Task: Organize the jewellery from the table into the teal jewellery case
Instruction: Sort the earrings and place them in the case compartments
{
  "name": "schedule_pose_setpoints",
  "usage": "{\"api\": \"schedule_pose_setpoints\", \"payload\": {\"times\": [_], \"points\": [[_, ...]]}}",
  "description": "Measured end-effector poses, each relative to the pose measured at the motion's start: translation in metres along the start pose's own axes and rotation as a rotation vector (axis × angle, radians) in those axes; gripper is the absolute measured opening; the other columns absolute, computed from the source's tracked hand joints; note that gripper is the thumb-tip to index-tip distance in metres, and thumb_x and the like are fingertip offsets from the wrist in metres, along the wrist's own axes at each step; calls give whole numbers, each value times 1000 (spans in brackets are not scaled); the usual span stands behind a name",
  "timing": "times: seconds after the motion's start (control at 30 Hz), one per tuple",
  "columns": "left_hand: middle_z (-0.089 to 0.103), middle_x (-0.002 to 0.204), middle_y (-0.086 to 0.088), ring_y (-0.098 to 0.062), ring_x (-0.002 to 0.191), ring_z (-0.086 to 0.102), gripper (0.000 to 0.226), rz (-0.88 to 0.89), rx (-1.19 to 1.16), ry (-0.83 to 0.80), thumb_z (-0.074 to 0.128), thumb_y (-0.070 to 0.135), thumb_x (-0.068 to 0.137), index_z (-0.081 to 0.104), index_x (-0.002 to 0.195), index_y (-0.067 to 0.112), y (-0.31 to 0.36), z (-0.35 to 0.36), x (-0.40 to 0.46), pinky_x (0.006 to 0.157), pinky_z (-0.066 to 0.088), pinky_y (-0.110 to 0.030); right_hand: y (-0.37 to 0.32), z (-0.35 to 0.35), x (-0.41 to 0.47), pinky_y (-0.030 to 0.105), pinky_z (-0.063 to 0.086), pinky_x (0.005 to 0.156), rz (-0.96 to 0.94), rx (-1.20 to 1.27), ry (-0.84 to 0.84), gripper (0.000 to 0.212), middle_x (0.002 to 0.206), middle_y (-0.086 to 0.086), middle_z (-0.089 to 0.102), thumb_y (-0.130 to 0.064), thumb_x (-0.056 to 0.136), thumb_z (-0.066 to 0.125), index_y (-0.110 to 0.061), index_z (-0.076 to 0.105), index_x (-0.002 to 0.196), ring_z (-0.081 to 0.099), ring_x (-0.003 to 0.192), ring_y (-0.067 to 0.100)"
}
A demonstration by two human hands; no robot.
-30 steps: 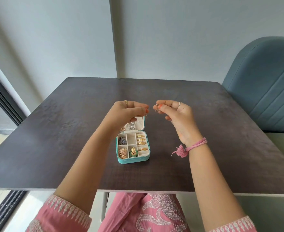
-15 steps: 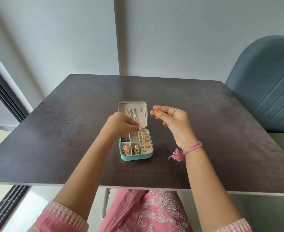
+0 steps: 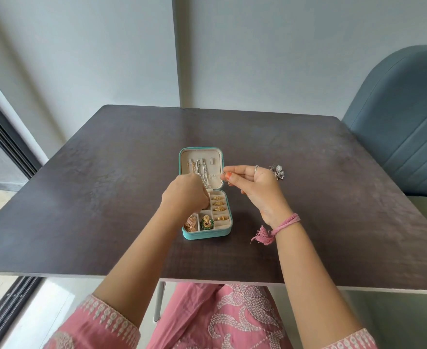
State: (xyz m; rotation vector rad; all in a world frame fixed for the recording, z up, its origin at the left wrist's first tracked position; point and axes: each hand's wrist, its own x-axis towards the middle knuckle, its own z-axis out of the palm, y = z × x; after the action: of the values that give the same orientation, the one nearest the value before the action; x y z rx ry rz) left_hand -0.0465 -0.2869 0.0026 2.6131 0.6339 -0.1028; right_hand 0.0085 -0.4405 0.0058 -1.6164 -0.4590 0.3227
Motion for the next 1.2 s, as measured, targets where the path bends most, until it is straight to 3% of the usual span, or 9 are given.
{"api": "schedule_pose_setpoints", "payload": {"times": [0.13, 0.27, 0.43, 0.53, 0.6, 0.8, 0.9, 1.0, 1.2], "points": [[69, 79, -3, -20, 70, 69, 12, 4, 28, -5, 70, 18, 76, 72, 88, 16, 0, -2, -1, 72, 60, -37, 6, 2, 1, 6, 45, 64, 10, -66, -34, 15, 91, 1, 75, -10, 87, 66, -10, 72, 102, 68, 78, -2], [68, 83, -2, -20, 73, 67, 12, 22, 44, 34, 71, 20, 79, 72, 90, 16, 0, -1, -4, 73, 59, -37, 10, 3, 1, 17, 53, 83, 8, -142, -52, 13, 92, -5, 75, -13, 85, 70, -19, 73, 96, 69, 89, 4], [68, 80, -2, -19, 68, 65, 9, 62, 9, 42, 73, 17, 78, 75, 87, 16, -3, -2, -6, 72, 59, -37, 12, 6, 1, 15, 52, 80, 20, -148, -68, 14, 92, -5, 74, -11, 85, 70, -18, 73, 97, 69, 89, 7], [69, 76, 2, -8, 55, 60, 8, 100, -74, 53, 72, 19, 79, 76, 86, 17, -9, -12, -7, 66, 57, -26, 10, 7, 0, 13, 52, 77, 27, -180, -78, 15, 92, -5, 73, -11, 85, 69, -16, 73, 99, 69, 87, 7], [68, 78, 4, -5, 53, 57, 7, 102, -167, 129, 70, 24, 82, 74, 85, 19, -15, -21, -10, 57, 49, -16, 9, 7, -1, 15, 53, 79, 29, -182, -83, 14, 91, -5, 73, -11, 85, 69, -18, 73, 96, 70, 87, 9], [58, 60, 4, -1, 42, 49, 8, 19, -745, 475, 65, 28, 86, 69, 79, 26, -46, -25, -18, 49, 42, -20, 6, 12, 2, 17, 53, 80, 20, -206, -98, 15, 90, -4, 74, -10, 85, 68, -23, 73, 91, 70, 87, 11], [54, 65, 6, -1, 42, 44, 9, -81, -1047, 497, 61, 24, 90, 68, 83, 23, -61, -11, -14, 46, 37, -19, 6, 19, 3, 22, 55, 82, 24, -260, -125, 14, 92, -2, 74, -11, 85, 69, -21, 74, 92, 70, 86, 10], [51, 67, 5, -5, 49, 41, 7, -181, -1193, 478, 61, 23, 90, 67, 88, 19, -71, 3, -11, 46, 36, -18, 7, 27, 5, 27, 56, 83, 7, -387, -162, 12, 90, -3, 74, -13, 84, 70, -21, 75, 93, 69, 86, 9], [49, 64, 4, -8, 52, 41, 7, -175, -1227, 469, 62, 20, 90, 67, 90, 15, -75, 9, -5, 50, 38, -19, 3, 38, 11, 9, 49, 72, -8, -635, -193, 14, 95, -2, 74, -16, 86, 68, -18, 75, 99, 63, 78, 0]]}}
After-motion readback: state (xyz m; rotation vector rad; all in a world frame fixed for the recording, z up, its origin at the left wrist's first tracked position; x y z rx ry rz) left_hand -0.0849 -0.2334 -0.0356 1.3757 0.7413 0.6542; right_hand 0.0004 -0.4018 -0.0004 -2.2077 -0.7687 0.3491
